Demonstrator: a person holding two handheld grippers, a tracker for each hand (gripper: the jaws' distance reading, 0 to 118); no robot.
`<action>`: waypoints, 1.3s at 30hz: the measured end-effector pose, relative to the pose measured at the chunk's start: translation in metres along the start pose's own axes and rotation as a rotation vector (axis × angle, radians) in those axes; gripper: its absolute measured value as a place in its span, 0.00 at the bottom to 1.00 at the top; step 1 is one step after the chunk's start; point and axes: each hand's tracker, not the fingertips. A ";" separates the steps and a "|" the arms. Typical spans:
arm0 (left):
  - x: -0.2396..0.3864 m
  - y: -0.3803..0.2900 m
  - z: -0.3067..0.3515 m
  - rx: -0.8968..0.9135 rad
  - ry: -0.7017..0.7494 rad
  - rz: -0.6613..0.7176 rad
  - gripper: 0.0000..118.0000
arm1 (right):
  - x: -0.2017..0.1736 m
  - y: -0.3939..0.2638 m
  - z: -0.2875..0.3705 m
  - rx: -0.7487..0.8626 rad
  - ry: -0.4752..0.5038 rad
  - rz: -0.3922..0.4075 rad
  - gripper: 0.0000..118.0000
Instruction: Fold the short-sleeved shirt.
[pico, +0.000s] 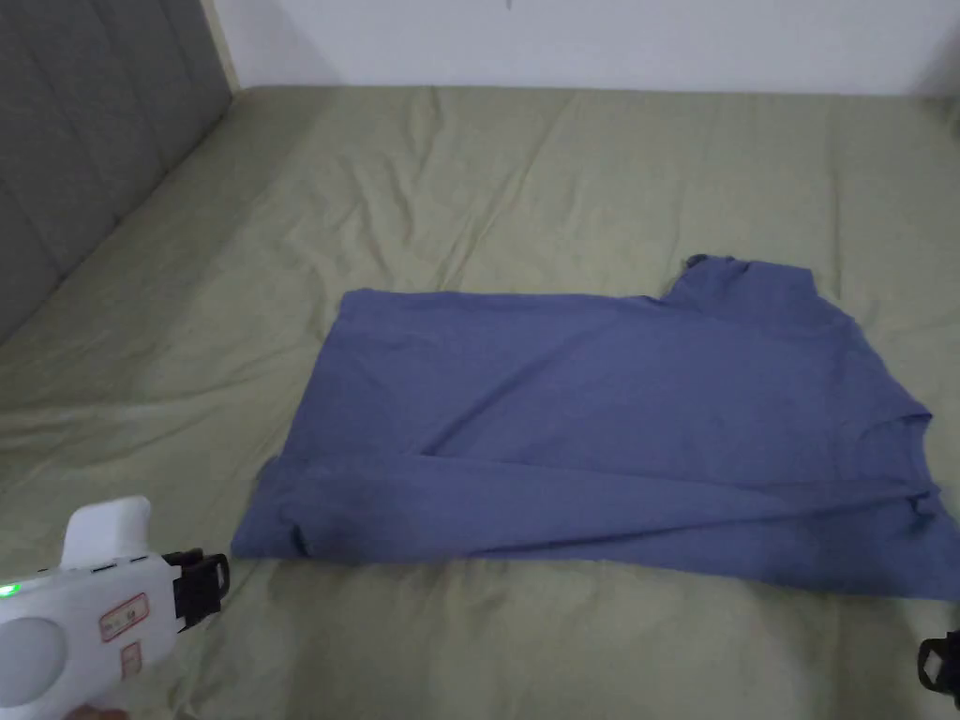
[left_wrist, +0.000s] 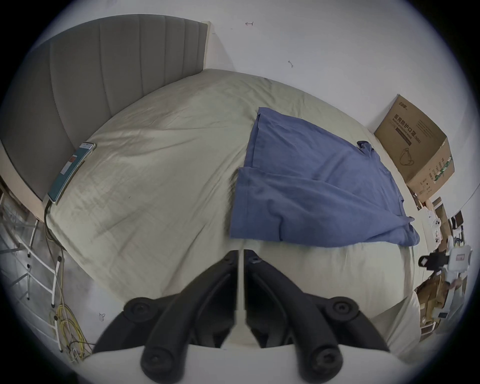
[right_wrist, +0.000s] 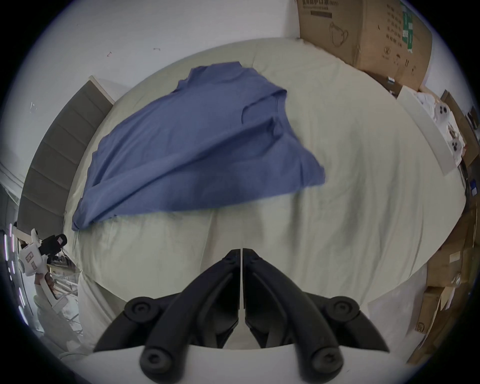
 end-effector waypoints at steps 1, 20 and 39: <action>0.001 0.005 -0.004 0.002 0.000 0.002 0.17 | 0.000 0.000 -0.001 -0.006 0.002 -0.010 0.02; 0.020 0.032 -0.054 -0.079 0.034 -0.104 0.04 | 0.035 0.058 -0.017 0.056 -0.053 -0.080 0.57; 0.008 0.036 -0.001 -0.070 -0.012 -0.129 0.04 | 0.039 0.054 0.030 0.022 -0.036 -0.038 0.08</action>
